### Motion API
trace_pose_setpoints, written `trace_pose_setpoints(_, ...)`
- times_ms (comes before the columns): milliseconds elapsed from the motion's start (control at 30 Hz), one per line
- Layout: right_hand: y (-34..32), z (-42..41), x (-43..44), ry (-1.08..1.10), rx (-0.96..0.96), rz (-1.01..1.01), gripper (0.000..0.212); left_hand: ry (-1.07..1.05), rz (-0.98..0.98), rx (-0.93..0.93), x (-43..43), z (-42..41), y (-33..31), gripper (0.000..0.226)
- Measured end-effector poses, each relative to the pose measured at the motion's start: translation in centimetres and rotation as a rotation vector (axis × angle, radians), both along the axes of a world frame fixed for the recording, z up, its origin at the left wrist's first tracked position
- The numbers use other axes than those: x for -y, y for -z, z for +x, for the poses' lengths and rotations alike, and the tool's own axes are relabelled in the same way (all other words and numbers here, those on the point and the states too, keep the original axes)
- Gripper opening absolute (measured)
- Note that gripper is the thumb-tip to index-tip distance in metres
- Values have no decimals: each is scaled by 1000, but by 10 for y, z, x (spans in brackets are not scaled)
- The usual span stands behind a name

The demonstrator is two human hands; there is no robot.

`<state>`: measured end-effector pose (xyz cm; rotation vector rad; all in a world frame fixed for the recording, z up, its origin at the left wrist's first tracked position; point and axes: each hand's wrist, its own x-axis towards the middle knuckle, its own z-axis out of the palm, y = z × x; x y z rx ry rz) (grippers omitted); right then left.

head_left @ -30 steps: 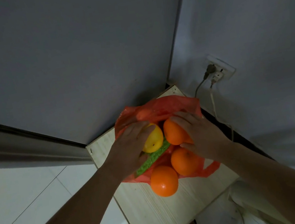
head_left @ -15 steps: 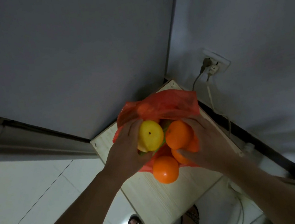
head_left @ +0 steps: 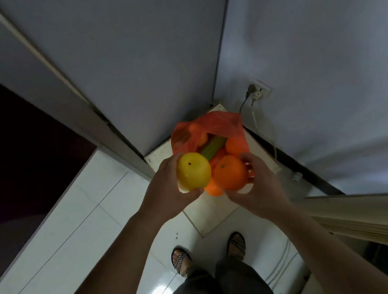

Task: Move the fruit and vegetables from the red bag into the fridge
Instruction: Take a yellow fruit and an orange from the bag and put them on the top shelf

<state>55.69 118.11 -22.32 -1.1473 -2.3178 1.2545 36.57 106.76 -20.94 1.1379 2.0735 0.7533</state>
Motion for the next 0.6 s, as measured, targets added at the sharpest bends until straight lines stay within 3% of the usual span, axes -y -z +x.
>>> trace_pose_setpoints(100, -33, 4, 27, -45, 11, 35, 88, -25, 9, 5, 25, 4, -32, 90)
trace_pose_setpoints(300, -72, -5, 65, -61, -86, 76, 74, -131, 67, -41, 75, 6, -70, 89)
trace_pose_setpoints(600, -95, -12, 67, -301, -107, 3, 78, -407, 88, -62, 125, 38, -100, 89)
